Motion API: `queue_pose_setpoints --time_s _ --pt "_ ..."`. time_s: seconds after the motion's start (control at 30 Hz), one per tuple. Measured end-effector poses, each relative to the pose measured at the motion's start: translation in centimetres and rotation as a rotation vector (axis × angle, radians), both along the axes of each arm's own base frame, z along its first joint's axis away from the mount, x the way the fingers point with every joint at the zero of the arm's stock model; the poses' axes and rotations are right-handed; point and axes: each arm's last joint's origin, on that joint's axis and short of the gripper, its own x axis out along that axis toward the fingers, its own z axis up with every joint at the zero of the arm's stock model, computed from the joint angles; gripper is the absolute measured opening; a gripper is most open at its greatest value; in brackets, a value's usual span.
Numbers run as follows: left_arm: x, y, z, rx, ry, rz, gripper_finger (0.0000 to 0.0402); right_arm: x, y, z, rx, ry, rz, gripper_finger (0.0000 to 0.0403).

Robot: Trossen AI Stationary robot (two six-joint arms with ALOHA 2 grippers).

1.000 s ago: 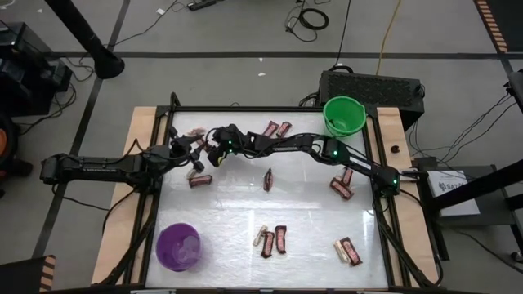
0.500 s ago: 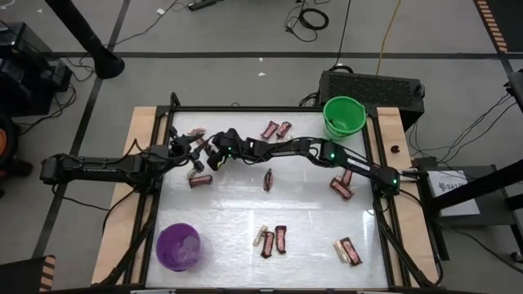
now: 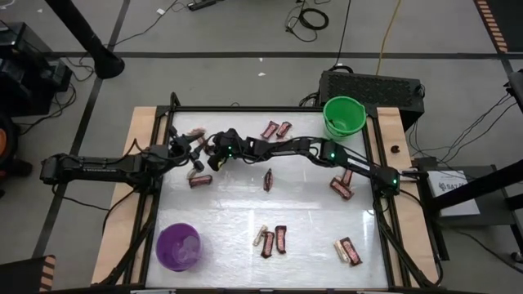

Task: Sort candy by brand, put in halloween buckets
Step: Put the brown candy bar into the green bucket

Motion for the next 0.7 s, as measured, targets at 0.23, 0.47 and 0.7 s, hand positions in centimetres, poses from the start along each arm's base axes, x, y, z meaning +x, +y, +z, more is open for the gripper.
queue_pose_setpoints --time_s 0.23,0.47,0.7 --pt "-0.1 0.0 -0.5 -0.023 0.038 0.003 0.0128 -0.6 -0.1 4.5 -0.017 0.028 0.002 0.0000" --pt "-0.1 0.0 -0.7 -0.059 0.032 0.006 0.0128 -3.7 -0.6 11.1 -0.077 0.226 -0.025 0.0000" --pt "-0.1 -0.2 -1.0 -0.104 0.036 -0.036 0.0128 -10.6 -1.3 18.7 -0.049 0.518 -0.118 0.0000"
